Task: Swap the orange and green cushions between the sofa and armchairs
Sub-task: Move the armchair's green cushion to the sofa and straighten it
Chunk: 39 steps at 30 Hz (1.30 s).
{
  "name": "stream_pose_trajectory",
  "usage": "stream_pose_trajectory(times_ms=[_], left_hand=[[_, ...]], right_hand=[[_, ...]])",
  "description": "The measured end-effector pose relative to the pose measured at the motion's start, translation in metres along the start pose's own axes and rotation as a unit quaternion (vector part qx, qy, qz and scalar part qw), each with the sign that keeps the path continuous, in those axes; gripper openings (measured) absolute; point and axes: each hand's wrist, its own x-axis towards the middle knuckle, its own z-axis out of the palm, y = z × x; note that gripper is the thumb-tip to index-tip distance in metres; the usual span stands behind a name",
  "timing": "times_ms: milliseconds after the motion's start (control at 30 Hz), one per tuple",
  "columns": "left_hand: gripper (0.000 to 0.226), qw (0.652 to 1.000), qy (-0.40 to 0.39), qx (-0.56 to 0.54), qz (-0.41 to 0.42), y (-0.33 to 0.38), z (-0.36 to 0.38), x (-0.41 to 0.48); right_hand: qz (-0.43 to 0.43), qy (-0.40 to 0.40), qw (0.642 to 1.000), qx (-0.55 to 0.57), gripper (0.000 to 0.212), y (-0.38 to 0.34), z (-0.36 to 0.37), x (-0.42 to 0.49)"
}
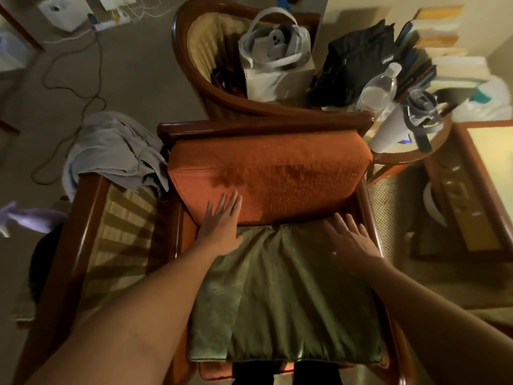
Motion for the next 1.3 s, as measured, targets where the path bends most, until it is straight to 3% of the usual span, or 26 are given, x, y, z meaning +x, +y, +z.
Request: stream_pose_trajectory(times_ms=[167, 300, 467, 633, 867, 1000, 1300], left_hand=[[0.071, 0.992, -0.122, -0.026, -0.007, 0.011, 0.055, 0.031], [0.056, 0.994, -0.106, -0.028, -0.006, 0.020, 0.094, 0.061], [0.060, 0.992, -0.121, -0.030, -0.008, 0.026, 0.123, 0.087], [0.053, 0.998, -0.019, -0.050, 0.017, 0.022, 0.141, 0.100], [0.038, 0.997, 0.008, -0.072, -0.027, 0.013, 0.165, 0.108], [0.025, 0.993, 0.064, -0.094, -0.044, 0.008, 0.172, 0.101], [0.012, 0.956, 0.216, -0.198, -0.030, 0.015, 0.111, 0.037]], right_hand=[[-0.022, -0.007, 1.000, 0.001, 0.072, 0.009, 0.035, 0.036], [-0.046, -0.016, 0.999, -0.019, 0.063, 0.011, 0.056, 0.083], [-0.052, -0.007, 0.997, -0.052, 0.061, 0.000, 0.077, 0.126], [-0.046, 0.047, 0.997, -0.047, 0.037, -0.020, 0.087, 0.146], [-0.025, 0.024, 0.999, -0.018, 0.037, -0.026, 0.101, 0.156], [-0.040, 0.046, 0.998, -0.010, 0.025, -0.028, 0.101, 0.142], [-0.056, 0.135, 0.988, 0.055, 0.020, -0.028, 0.043, 0.058]])
